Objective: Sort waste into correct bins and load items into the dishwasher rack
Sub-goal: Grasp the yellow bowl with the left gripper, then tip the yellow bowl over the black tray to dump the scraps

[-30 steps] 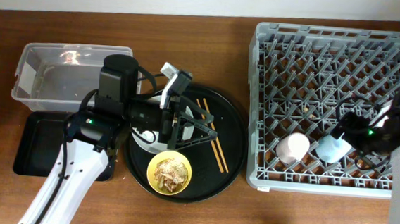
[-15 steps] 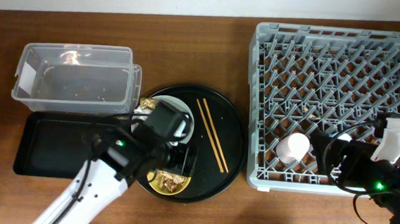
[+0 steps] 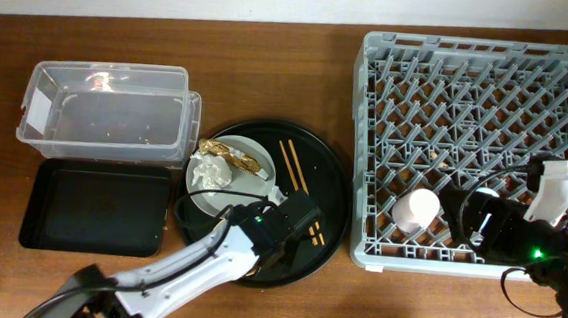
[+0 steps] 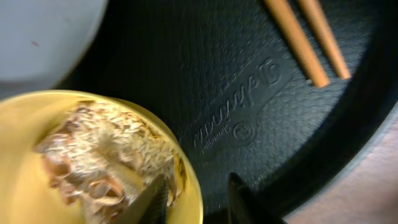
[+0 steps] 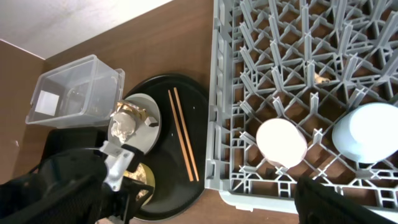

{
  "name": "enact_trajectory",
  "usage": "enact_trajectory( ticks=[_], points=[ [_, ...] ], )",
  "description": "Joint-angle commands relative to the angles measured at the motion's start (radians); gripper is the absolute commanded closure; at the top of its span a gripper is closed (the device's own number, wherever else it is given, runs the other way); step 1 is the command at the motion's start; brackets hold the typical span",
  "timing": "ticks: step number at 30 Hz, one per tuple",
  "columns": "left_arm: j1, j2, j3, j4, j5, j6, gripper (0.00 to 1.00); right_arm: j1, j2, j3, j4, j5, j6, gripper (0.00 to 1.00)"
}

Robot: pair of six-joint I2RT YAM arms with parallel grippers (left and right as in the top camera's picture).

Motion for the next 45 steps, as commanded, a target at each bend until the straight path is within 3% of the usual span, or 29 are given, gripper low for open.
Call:
enact_trajectory(
  ticks=[1,7,10,11,16,20,23,30,32,37,43,45],
  points=[
    [-0.003,0.034,-0.009,0.025,0.029,-0.002,0.82,-0.002,0.018,0.006,-0.006,-0.012,-0.011,0.01],
    [-0.003,0.048,-0.009,0.039,0.083,-0.002,1.00,-0.002,0.056,0.006,-0.024,-0.013,-0.011,0.01],
    [-0.005,0.062,-0.022,0.042,0.079,-0.002,0.95,-0.002,0.062,0.006,-0.035,-0.013,-0.011,0.01],
    [-0.005,0.075,-0.028,0.045,0.080,-0.002,1.00,-0.002,0.061,0.006,-0.036,-0.013,-0.011,0.01],
    [-0.004,0.081,-0.012,0.033,0.087,0.003,1.00,-0.002,0.061,0.006,-0.045,-0.013,-0.011,0.01],
    [0.049,-0.042,0.094,-0.081,0.090,0.042,1.00,-0.002,0.061,0.006,-0.046,-0.012,-0.011,0.01],
    [0.155,-0.178,0.145,-0.145,0.159,0.129,1.00,-0.002,0.061,0.006,-0.046,-0.012,-0.011,0.01],
    [0.544,-0.356,0.149,-0.252,0.275,0.343,1.00,-0.002,0.061,0.006,-0.045,-0.012,-0.011,0.01],
    [0.715,-0.377,0.149,-0.254,0.381,0.440,1.00,-0.002,0.061,0.006,-0.046,-0.013,-0.011,0.01],
    [1.185,-0.305,0.149,-0.263,0.822,0.702,1.00,-0.002,0.061,0.006,-0.046,-0.013,-0.011,0.01],
    [1.490,-0.013,0.149,-0.336,1.376,0.909,1.00,-0.002,0.061,0.006,-0.046,-0.013,-0.011,0.01],
    [1.519,0.060,0.149,-0.363,1.454,0.959,1.00,-0.002,0.061,0.006,-0.047,-0.013,-0.011,0.01]
  ],
)
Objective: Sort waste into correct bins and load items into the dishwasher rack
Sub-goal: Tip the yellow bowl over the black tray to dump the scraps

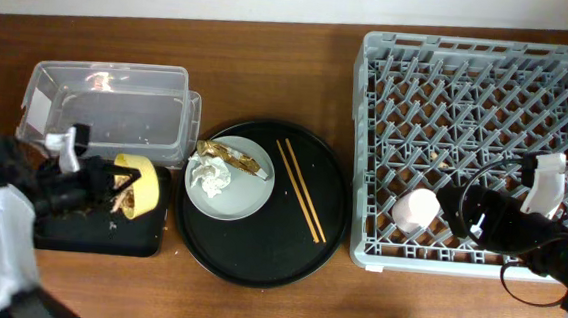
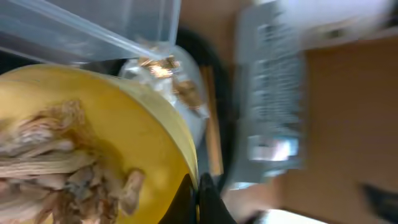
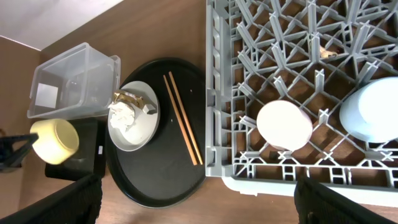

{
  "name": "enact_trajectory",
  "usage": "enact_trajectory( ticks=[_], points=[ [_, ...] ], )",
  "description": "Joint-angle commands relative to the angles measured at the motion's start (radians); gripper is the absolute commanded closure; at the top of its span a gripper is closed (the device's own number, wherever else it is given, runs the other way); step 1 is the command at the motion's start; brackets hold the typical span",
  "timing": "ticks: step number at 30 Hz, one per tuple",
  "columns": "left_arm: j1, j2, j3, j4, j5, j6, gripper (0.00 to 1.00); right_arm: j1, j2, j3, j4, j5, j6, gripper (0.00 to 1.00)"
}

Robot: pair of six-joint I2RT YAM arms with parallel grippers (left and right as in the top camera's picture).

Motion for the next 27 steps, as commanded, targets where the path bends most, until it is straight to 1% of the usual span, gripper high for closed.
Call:
enact_trajectory(
  ticks=[1,2,4,8,10,11,12,13,14,15,16,17,18,19,20,21,22,23,24,27],
  points=[
    [0.064,0.138,0.007,-0.051,0.351,0.186,1.00,-0.002,-0.003,0.006,0.000,-0.013,-0.010,0.01],
    [0.085,0.183,0.007,-0.092,0.380,0.232,1.00,-0.002,-0.003,0.006,-0.003,-0.013,-0.011,0.01],
    [0.121,0.213,0.007,-0.134,0.388,0.286,1.00,-0.002,-0.003,0.006,-0.004,-0.012,-0.011,0.01],
    [0.182,0.218,0.007,-0.173,0.388,0.298,1.00,-0.002,-0.003,0.006,-0.004,-0.013,-0.010,0.01],
    [0.185,0.218,0.006,-0.189,0.387,0.349,1.00,-0.002,-0.003,0.006,-0.004,-0.013,-0.010,0.01],
    [0.185,0.221,0.005,-0.174,0.387,0.351,1.00,-0.002,-0.003,0.006,-0.004,-0.013,-0.010,0.01],
    [0.184,0.222,0.005,-0.195,0.389,0.351,1.00,-0.002,-0.003,0.006,-0.004,-0.013,-0.011,0.01],
    [0.182,0.222,0.005,-0.251,0.395,0.397,1.00,-0.002,-0.003,0.006,-0.004,-0.013,-0.010,0.01],
    [0.182,0.221,0.005,-0.256,0.406,0.454,1.00,-0.002,-0.003,0.006,-0.006,-0.013,-0.011,0.01],
    [0.182,0.227,0.005,-0.208,0.401,0.449,1.00,-0.002,-0.003,0.006,-0.008,-0.013,-0.011,0.01],
    [0.182,0.235,0.005,-0.225,0.407,0.381,1.00,-0.002,-0.003,0.006,-0.007,-0.013,-0.010,0.01],
    [0.178,0.236,0.003,-0.305,0.430,0.434,1.00,-0.002,-0.003,0.006,-0.008,-0.013,-0.011,0.01],
    [0.174,0.232,0.003,-0.358,0.449,0.536,1.00,-0.002,-0.003,0.006,-0.008,-0.013,-0.011,0.01],
    [0.174,0.231,0.003,-0.359,0.443,0.581,1.00,-0.002,-0.003,0.006,-0.007,-0.013,-0.011,0.01],
    [0.174,0.233,0.003,-0.376,0.435,0.555,1.00,-0.002,-0.003,0.006,-0.007,-0.013,-0.010,0.01],
    [0.171,0.230,0.003,-0.451,0.421,0.600,1.00,-0.002,-0.003,0.006,-0.008,-0.013,-0.011,0.01],
    [0.166,0.227,0.003,-0.517,0.409,0.668,1.00,-0.002,-0.003,0.006,-0.008,-0.013,-0.011,0.01],
    [0.152,0.220,0.004,-0.589,0.397,0.764,1.00,-0.002,-0.003,0.006,-0.008,-0.013,-0.010,0.01],
    [0.134,0.208,0.006,-0.598,0.378,0.791,1.00,-0.002,-0.003,0.006,-0.007,-0.013,-0.010,0.02],
    [0.100,0.159,0.028,-0.587,0.364,0.790,1.00,-0.002,-0.003,0.006,-0.008,-0.013,-0.010,0.01]
  ],
)
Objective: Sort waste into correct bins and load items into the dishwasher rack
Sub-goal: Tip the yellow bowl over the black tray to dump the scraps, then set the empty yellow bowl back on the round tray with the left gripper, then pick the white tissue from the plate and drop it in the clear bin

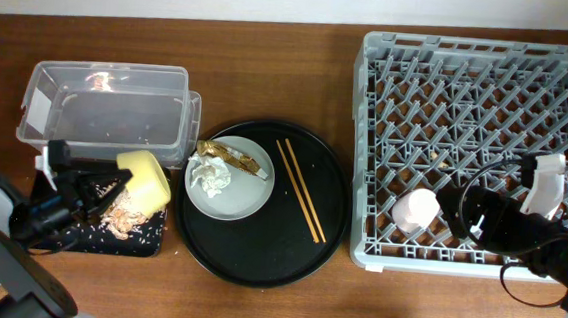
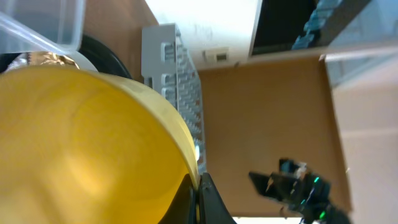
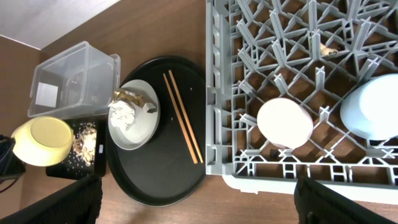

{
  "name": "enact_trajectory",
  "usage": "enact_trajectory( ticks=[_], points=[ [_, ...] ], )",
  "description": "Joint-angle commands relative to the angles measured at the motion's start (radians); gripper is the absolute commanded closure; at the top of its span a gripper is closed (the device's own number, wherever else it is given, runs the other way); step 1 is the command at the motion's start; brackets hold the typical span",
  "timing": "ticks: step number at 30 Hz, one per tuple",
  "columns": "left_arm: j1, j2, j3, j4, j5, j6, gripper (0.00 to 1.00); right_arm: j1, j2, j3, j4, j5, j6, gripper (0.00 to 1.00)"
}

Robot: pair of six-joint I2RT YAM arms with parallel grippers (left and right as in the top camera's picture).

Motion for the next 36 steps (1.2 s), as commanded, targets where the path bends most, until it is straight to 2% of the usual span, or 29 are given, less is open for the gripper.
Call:
enact_trajectory(
  ticks=[1,5,8,10,12,15,19,24,28,29,30,31,32,34,36],
  points=[
    [-0.022,-0.066,0.037,-0.002,-0.019,0.092,1.00,-0.002,-0.003,0.006,-0.003,-0.013,-0.011,0.01],
    [-0.089,-0.128,0.046,-0.009,-0.100,0.084,1.00,-0.002,-0.003,0.006,-0.008,-0.013,-0.011,0.01],
    [-0.224,-0.195,0.046,0.052,-0.208,-0.061,1.00,-0.002,-0.003,0.006,-0.007,-0.013,-0.011,0.01],
    [-0.349,-0.246,0.045,0.188,-0.394,-0.307,1.00,-0.002,-0.003,0.006,-0.007,-0.013,-0.011,0.01],
    [-0.510,-0.296,0.043,0.327,-0.604,-0.603,1.00,-0.002,-0.001,0.006,-0.008,-0.013,-0.011,0.01],
    [-0.801,-0.341,0.043,0.472,-0.845,-0.927,1.00,-0.002,0.001,0.006,-0.007,-0.013,-0.011,0.01],
    [-1.189,-0.341,0.019,0.595,-1.210,-1.263,1.00,-0.002,0.009,0.006,-0.008,-0.013,-0.011,0.01],
    [-1.541,-0.306,-0.098,0.781,-1.505,-1.482,1.00,-0.002,0.026,0.006,-0.008,-0.013,-0.011,0.01],
    [-1.636,-0.221,-0.136,0.891,-1.519,-1.488,0.99,-0.002,0.039,0.006,-0.016,-0.013,-0.011,0.01],
    [-1.637,-0.214,-0.134,0.896,-1.518,-1.488,0.81,-0.002,0.038,0.006,-0.018,-0.013,-0.011,0.01],
    [-1.636,-0.217,-0.121,0.882,-1.519,-1.488,0.57,-0.002,0.038,0.006,-0.018,-0.013,-0.012,0.01],
    [-1.636,-0.222,-0.087,0.846,-1.530,-1.487,0.41,-0.002,0.038,0.006,-0.018,-0.013,-0.019,0.01],
    [-1.633,-0.228,-0.051,0.807,-1.563,-1.486,0.31,-0.002,0.035,0.006,-0.018,-0.012,-0.019,0.02],
    [-1.606,-0.248,0.024,0.725,-1.672,-1.479,0.20,-0.002,0.035,0.006,-0.018,-0.009,-0.019,0.01],
    [-1.537,-0.265,0.058,0.718,-1.766,-1.423,0.17,-0.002,0.035,0.006,-0.021,-0.009,-0.019,0.01]
  ],
)
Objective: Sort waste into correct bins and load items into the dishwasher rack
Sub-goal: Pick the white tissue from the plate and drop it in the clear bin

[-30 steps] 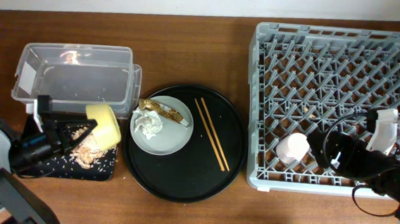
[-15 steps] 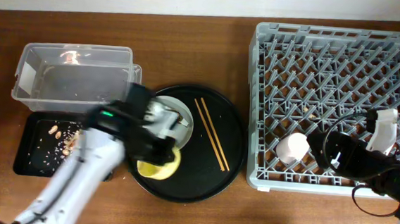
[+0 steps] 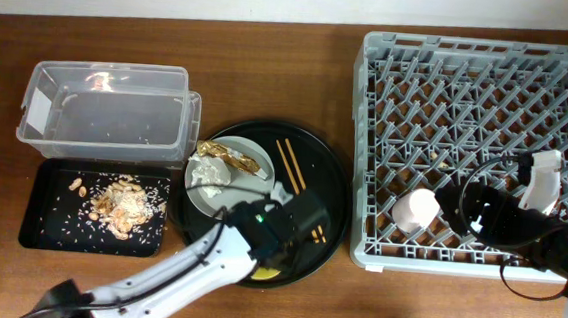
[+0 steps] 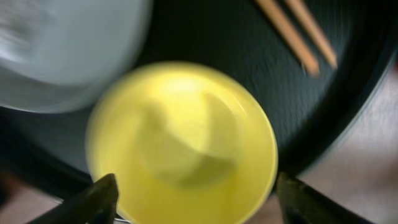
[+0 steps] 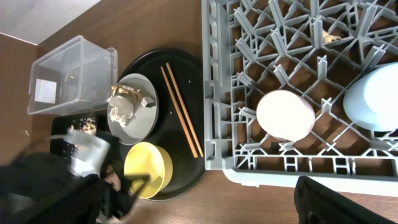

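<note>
The yellow bowl (image 4: 183, 140) sits upright and empty at the front of the round black tray (image 3: 331, 197). It also shows in the right wrist view (image 5: 148, 169). My left gripper (image 4: 199, 196) hovers over the bowl, open, with one finger on each side. From overhead the arm hides most of the bowl. Food scraps (image 3: 111, 202) lie on the black rectangular tray (image 3: 43, 232). A grey plate (image 3: 249, 162) carries a crumpled tissue (image 3: 208, 174) and a wrapper (image 3: 222, 151). Two chopsticks (image 3: 292, 165) lie beside it. My right gripper (image 5: 199, 208) hangs open above the rack's front edge.
The grey dishwasher rack (image 3: 482, 53) fills the right side and holds a white cup (image 3: 419, 207) and a pale bowl (image 5: 376, 106). A clear plastic bin (image 3: 107, 112) stands at the back left, behind the rectangular tray.
The left gripper held the upturned yellow bowl over the rectangular tray. Now the bowl stands on the round tray and the gripper is open above it. The right arm has hardly moved.
First my left gripper pinched the rim of the scrap-filled yellow bowl on the round tray. Then the bowl was tipped over the black rectangular tray. After that the scraps lay on that tray and the bowl was empty. Now the bowl is back on the round tray, let go.
</note>
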{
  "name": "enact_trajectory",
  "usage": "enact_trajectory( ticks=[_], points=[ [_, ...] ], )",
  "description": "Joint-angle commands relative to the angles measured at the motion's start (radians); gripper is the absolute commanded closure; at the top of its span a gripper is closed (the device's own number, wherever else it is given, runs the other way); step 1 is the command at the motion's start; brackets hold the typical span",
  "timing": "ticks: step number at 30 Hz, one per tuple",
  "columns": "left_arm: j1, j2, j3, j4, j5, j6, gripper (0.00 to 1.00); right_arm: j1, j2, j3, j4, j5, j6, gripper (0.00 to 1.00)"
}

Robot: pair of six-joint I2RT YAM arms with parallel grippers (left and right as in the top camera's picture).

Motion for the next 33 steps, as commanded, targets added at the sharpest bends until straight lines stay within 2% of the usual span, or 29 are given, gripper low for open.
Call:
enact_trajectory(
  ticks=[1,3,7,9,11,15,16,18,21,25,29,33],
  points=[
    [0.122,-0.040,0.066,0.013,-0.197,0.074,0.17,-0.002,-0.004,0.006,-0.004,-0.009,-0.015,0.01],
    [0.234,-0.015,0.062,0.065,-0.195,0.124,0.17,-0.002,-0.004,0.006,-0.011,-0.009,-0.015,0.01],
    [0.422,0.101,0.062,0.164,-0.158,0.144,0.18,-0.002,-0.004,0.006,-0.014,-0.010,-0.014,0.01],
    [0.489,0.193,0.062,0.221,-0.058,0.190,0.24,-0.002,-0.004,0.006,-0.015,-0.010,-0.014,0.01],
    [0.514,0.256,0.062,0.249,-0.058,0.190,0.33,-0.002,-0.004,0.006,-0.015,-0.010,-0.014,0.01],
    [0.531,0.324,0.062,0.275,-0.052,0.191,0.60,-0.002,-0.004,0.006,-0.016,-0.010,-0.014,0.01],
    [0.531,0.325,0.062,0.275,-0.051,0.191,0.71,-0.002,-0.004,0.006,-0.018,-0.010,-0.014,0.01],
    [0.531,0.325,0.063,0.265,-0.031,0.198,1.00,-0.002,-0.004,0.006,-0.021,-0.010,-0.014,0.01],
    [0.531,0.291,0.114,0.182,-0.006,0.196,1.00,-0.002,-0.004,0.006,-0.025,-0.009,-0.015,0.01],
    [0.566,0.127,0.307,-0.006,-0.043,0.197,1.00,-0.002,-0.004,0.006,-0.025,-0.009,-0.015,0.01],
    [0.653,0.031,0.338,0.028,-0.149,0.198,1.00,-0.002,-0.004,0.006,-0.026,-0.009,-0.014,0.01],
    [0.743,0.103,0.330,0.113,-0.168,0.198,1.00,-0.002,-0.004,0.006,-0.026,-0.010,-0.014,0.01]
  ],
)
